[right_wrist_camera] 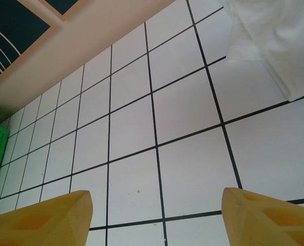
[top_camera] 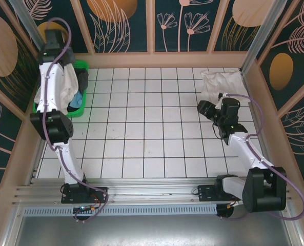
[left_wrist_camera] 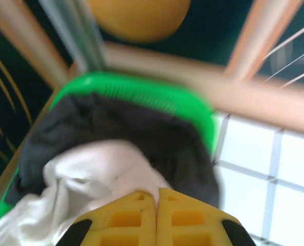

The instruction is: Fold and stack the t-shirts

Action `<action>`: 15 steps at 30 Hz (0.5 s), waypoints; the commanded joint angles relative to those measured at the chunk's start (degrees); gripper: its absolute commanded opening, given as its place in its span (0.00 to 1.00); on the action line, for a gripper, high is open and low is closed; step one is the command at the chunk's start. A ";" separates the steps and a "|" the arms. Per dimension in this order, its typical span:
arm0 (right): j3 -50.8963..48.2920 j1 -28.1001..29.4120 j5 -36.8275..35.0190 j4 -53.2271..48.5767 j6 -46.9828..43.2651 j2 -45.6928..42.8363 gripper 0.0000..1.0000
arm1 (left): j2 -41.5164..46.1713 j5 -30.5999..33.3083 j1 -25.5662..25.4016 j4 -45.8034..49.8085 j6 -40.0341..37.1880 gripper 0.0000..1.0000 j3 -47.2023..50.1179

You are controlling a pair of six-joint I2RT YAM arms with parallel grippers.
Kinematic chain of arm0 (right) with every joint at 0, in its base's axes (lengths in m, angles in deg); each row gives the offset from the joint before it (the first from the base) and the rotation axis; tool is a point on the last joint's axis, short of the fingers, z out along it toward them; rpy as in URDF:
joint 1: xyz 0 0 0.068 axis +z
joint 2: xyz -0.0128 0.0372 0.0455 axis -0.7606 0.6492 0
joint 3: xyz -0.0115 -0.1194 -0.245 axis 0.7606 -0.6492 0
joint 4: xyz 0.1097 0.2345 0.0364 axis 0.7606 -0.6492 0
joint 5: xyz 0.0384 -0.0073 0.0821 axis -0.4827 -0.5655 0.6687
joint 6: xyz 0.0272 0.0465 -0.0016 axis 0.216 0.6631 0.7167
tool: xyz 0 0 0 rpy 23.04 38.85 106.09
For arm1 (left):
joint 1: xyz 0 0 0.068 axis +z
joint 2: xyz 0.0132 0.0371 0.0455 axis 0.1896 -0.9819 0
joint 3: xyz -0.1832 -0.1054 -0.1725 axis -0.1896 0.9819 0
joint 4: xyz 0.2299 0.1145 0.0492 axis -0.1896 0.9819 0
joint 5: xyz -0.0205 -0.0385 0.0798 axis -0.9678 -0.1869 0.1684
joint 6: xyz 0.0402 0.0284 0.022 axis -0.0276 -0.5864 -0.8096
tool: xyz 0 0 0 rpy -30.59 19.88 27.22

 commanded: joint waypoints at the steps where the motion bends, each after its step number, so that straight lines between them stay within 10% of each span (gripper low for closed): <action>1: 1.71 0.35 2.34 2.80 0.03 -1.42 0.67 | 14.22 -18.84 -0.39 -12.50 4.90 0.00 0.38; 5: 1.81 0.45 6.05 6.68 1.04 -1.46 0.66 | 24.87 -34.81 -4.40 -32.02 12.20 0.00 10.41; 15: 2.15 1.48 12.25 10.77 1.36 -3.19 0.62 | 23.26 -48.39 -19.61 -49.14 22.83 0.00 6.71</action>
